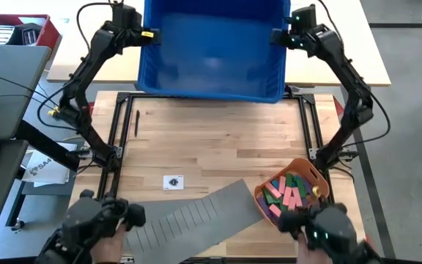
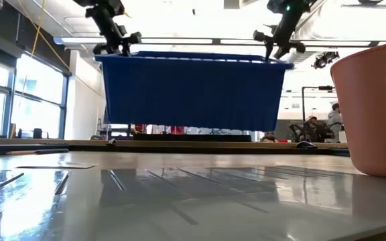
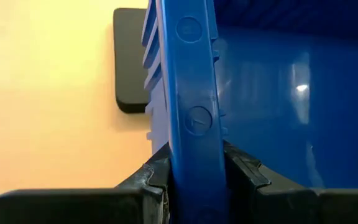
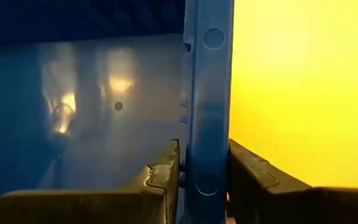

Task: Sort blocks
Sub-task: Move the blue bin to the other table

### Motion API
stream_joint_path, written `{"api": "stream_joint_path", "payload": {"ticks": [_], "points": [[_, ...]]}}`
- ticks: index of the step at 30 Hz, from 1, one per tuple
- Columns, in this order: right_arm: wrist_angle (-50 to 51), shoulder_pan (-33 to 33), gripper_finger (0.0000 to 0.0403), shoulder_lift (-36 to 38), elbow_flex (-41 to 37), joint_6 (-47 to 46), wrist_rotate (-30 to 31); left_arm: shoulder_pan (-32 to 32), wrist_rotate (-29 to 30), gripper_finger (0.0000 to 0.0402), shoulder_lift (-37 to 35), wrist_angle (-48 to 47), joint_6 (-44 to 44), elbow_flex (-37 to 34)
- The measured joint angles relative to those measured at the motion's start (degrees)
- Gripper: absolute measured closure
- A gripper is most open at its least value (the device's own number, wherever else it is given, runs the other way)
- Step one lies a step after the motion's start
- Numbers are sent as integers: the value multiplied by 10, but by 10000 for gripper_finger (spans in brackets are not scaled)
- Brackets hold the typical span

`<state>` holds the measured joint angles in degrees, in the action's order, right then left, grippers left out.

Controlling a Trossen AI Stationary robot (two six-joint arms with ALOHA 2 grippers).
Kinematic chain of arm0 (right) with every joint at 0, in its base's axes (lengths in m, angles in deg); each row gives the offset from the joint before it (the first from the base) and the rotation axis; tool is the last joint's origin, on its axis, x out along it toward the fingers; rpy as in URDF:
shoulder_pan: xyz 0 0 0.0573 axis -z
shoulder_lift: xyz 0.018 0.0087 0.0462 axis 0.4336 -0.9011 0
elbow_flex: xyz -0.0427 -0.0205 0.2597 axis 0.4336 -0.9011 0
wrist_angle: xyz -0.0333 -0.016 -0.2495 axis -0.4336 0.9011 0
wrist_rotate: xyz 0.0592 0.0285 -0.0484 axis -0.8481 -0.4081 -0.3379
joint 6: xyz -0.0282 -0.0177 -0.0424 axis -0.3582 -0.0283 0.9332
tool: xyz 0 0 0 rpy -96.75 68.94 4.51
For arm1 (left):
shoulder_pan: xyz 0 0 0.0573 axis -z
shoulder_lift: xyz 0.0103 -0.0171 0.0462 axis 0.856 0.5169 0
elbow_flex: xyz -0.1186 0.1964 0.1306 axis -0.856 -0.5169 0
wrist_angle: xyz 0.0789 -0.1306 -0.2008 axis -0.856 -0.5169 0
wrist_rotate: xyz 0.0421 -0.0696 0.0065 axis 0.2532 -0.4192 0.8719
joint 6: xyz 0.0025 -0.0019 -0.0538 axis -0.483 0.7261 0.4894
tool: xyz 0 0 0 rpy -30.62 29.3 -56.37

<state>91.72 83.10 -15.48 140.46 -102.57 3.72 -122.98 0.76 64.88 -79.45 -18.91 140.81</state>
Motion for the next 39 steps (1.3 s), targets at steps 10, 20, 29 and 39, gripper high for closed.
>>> {"api": "stream_joint_path", "payload": {"ticks": [10, 20, 29, 39], "points": [[-38, 45, 312, -114, 57, 79, -33, -17, 25, 321, 57, 40, -16, 2], [-104, 52, 312, -143, 72, 123, 12, -21, 43, 321, 98, 116, -43, 2], [-92, 60, 312, -160, 74, 128, 9, -26, 30, 321, 126, 88, -31, 0], [-94, 59, 305, -171, 74, 105, 14, -28, 60, 285, 127, 69, -70, 1]]}}
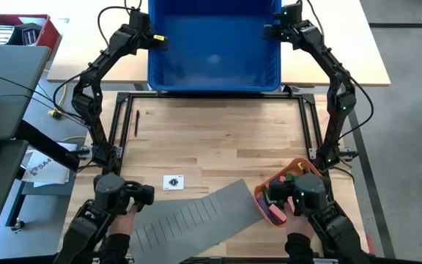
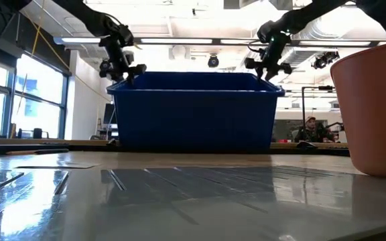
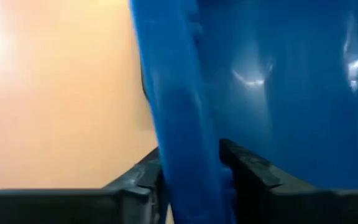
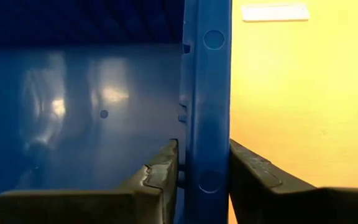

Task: Sort blocks
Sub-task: Move the blue bin to the other table

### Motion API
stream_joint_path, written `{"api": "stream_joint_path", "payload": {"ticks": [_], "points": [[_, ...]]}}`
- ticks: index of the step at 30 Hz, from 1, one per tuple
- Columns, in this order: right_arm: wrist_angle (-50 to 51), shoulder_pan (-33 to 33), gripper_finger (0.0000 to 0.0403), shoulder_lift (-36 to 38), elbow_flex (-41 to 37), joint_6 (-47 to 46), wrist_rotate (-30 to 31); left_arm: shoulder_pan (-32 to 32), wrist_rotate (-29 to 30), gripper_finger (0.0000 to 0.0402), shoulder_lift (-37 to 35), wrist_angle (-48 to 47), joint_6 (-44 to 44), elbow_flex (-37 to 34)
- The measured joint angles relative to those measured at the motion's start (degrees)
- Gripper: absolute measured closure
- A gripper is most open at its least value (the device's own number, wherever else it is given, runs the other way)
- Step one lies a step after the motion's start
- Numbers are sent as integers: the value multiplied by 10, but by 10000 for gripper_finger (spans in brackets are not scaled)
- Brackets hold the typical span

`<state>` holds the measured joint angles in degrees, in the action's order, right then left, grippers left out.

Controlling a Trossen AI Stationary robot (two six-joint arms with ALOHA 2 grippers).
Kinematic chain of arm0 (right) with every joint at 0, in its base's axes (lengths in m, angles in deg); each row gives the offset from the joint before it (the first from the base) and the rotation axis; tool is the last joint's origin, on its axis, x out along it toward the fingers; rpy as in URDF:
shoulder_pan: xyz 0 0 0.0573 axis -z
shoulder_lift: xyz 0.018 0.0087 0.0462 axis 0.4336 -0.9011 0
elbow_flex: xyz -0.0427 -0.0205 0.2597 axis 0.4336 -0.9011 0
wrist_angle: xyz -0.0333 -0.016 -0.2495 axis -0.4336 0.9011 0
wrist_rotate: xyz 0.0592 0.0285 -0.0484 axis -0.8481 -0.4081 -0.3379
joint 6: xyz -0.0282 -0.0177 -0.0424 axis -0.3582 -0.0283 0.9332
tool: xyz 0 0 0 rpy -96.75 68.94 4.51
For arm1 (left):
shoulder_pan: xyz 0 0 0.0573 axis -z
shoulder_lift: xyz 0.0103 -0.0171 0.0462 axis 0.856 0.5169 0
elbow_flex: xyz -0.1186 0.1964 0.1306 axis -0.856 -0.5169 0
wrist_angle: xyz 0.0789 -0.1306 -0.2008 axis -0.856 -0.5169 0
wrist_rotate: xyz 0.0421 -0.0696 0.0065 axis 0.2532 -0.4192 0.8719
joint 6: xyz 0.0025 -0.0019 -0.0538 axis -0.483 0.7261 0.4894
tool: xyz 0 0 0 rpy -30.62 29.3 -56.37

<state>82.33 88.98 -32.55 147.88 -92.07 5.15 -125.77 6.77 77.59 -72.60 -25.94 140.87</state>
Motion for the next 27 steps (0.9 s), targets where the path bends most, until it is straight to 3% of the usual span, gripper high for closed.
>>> {"api": "stream_joint_path", "payload": {"ticks": [6, 19, 27], "points": [[23, -2, 265, -9, -6, 9, 7, 0, 14, 245, 16, -25, -51, -1], [39, -7, 258, -30, -5, 5, -7, -1, 21, 240, 25, -48, -52, -2], [69, -8, 223, 9, -5, 15, -24, -2, 17, 239, -7, -61, -62, -2]]}}
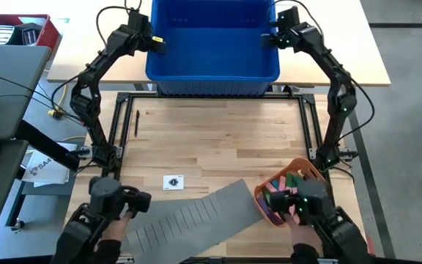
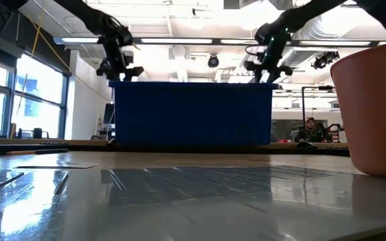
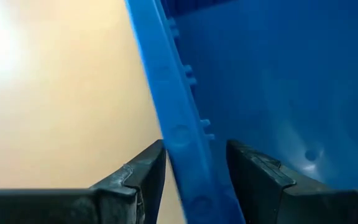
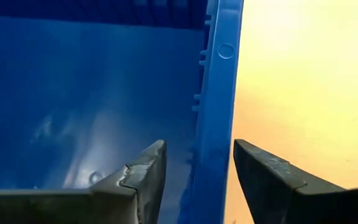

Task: Sort blocks
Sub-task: Move the blue bin to the other table, then return to Home Position

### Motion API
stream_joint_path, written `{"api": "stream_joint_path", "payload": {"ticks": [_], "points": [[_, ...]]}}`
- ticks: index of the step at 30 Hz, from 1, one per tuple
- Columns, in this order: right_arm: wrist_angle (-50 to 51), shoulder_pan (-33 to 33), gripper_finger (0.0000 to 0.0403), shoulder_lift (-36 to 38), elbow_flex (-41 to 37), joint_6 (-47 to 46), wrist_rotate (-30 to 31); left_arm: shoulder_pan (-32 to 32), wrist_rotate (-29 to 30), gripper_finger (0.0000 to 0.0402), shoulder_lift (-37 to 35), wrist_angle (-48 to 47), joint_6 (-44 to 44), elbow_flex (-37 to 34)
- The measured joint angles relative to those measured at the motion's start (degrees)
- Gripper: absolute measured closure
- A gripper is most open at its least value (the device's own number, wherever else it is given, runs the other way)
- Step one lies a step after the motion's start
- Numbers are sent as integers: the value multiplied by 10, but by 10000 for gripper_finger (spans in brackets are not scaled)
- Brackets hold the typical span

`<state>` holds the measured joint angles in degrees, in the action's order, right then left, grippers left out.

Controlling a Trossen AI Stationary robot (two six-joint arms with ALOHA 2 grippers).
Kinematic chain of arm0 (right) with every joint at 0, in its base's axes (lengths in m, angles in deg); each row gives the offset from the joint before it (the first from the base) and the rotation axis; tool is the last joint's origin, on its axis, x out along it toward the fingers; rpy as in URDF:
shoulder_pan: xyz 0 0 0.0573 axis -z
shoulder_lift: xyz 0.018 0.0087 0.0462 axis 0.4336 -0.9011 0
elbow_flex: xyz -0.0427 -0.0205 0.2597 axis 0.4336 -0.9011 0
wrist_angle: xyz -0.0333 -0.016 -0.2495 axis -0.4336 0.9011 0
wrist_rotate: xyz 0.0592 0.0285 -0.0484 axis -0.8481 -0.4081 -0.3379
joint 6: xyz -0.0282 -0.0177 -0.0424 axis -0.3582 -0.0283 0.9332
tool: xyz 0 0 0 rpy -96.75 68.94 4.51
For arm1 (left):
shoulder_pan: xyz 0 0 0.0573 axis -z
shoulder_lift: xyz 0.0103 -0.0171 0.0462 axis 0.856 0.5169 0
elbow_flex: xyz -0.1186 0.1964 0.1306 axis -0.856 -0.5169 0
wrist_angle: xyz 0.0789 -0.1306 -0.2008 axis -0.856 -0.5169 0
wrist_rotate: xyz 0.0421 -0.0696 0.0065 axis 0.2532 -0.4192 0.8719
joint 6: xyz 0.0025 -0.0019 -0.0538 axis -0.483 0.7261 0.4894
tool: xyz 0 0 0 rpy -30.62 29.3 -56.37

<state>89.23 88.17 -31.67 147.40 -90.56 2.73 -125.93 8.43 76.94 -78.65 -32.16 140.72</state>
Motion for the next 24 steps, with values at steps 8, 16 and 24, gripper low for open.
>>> {"api": "stream_joint_path", "payload": {"ticks": [8, 16, 24], "points": [[44, -8, 218, 69, 0, 32, -48, 0, -4, 239, -53, -12, 0, 0], [64, -50, 218, 161, 2, 94, -47, 0, 6, 239, -92, -28, 0, 0], [81, -116, 219, 239, 1, -68, -165, 0, -106, 239, -110, -58, 17, 0]]}}
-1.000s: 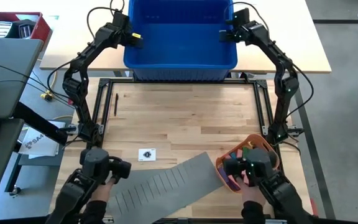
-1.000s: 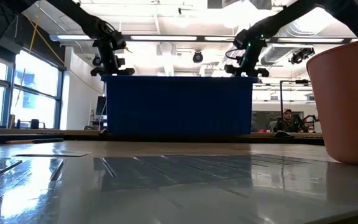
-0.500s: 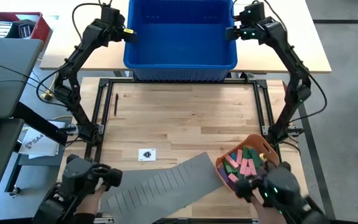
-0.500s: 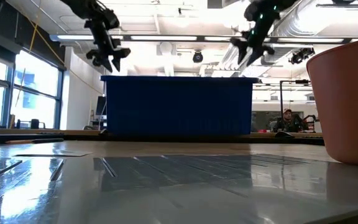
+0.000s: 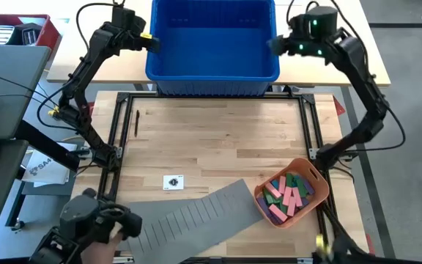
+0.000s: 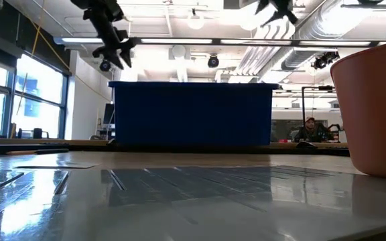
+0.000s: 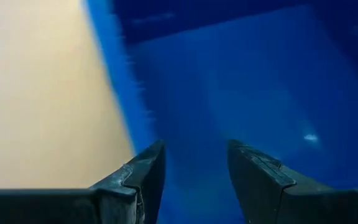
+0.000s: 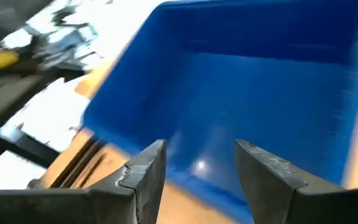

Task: Sort blocks
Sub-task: Return to Home Position

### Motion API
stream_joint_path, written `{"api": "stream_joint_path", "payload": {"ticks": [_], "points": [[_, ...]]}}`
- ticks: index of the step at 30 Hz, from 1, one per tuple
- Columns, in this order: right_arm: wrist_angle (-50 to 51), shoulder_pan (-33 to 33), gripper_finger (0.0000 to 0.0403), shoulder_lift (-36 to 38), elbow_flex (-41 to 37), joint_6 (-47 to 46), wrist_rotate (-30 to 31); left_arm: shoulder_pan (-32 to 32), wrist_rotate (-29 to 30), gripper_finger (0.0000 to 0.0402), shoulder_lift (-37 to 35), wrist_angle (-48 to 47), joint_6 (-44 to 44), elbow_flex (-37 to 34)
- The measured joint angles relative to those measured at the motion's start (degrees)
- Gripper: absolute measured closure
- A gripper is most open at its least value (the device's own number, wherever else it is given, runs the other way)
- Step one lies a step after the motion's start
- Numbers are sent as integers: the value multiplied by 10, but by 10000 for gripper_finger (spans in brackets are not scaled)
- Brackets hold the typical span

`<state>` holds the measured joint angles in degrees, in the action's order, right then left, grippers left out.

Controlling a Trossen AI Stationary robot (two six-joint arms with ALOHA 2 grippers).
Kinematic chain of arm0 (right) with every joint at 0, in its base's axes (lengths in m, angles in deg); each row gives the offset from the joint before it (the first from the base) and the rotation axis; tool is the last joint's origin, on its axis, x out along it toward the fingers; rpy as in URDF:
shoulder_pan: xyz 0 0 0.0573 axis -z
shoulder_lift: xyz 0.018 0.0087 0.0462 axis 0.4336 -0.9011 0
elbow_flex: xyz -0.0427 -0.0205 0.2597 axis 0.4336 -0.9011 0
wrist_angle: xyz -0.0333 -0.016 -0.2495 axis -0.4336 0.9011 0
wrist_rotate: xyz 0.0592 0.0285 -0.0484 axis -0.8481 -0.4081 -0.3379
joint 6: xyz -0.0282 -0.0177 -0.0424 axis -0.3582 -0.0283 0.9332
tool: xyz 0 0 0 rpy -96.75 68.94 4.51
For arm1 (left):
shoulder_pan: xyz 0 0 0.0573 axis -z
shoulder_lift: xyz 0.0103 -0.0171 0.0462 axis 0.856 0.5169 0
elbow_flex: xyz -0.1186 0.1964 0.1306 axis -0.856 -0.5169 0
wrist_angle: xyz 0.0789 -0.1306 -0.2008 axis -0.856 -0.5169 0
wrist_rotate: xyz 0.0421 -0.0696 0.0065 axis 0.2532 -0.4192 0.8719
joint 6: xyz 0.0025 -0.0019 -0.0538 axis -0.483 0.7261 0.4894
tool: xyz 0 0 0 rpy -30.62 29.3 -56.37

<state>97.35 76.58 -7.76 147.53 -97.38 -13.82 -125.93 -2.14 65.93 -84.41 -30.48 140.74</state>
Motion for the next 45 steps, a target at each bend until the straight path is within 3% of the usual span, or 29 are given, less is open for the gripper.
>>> {"api": "stream_joint_path", "payload": {"ticks": [7, 15, 18, 23, 30, 38, 45], "points": [[3, -158, 257, 63, 0, 61, -13, 16, -118, 239, -25, -4, 6, 0], [116, -316, 382, 131, -15, 83, -70, 78, -133, 239, -91, -1, 25, 0], [93, -376, 393, 203, -95, 54, -73, 103, -103, 239, -113, -4, 48, 0], [-60, -461, 386, 371, -312, -47, -52, 139, -37, 239, -143, -37, 101, 0], [-251, -512, 399, 559, -567, -117, -47, 189, 2, 239, -164, -74, 144, 0], [-383, -522, 402, 721, -758, -132, -60, 215, 9, 239, -166, -73, 204, 0], [-415, -522, 402, 869, -867, -155, -12, 218, 9, 239, -166, -74, 223, 0]]}}
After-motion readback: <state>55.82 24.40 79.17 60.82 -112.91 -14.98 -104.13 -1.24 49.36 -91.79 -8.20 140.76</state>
